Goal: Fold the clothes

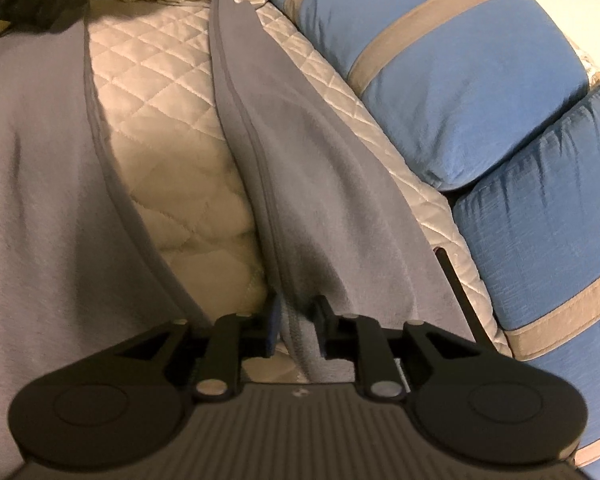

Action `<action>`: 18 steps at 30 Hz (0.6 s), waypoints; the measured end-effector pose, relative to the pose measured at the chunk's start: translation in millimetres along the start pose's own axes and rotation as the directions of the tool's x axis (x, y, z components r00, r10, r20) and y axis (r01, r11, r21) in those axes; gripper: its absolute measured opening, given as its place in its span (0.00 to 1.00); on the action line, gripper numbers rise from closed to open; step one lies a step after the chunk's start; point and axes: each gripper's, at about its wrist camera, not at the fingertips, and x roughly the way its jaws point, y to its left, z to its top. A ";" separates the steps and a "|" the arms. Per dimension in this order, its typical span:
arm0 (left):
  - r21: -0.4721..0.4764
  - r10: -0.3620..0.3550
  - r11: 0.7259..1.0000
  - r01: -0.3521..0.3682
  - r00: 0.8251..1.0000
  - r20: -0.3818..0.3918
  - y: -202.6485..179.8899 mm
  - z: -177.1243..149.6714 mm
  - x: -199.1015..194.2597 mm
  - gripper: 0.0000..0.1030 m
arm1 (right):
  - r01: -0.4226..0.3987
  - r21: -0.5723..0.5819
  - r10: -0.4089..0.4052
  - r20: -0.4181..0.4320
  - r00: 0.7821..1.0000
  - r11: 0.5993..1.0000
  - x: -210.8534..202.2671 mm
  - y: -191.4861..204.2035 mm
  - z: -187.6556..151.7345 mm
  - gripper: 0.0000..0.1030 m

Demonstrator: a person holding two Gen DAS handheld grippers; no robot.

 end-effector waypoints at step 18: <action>-0.046 -0.008 0.999 0.007 1.000 -0.021 -0.3 9.4 -15.0 0.03 | 0.090 -0.278 -0.086 0.028 0.996 0.956 -27.9 26.3 -5.8 0.02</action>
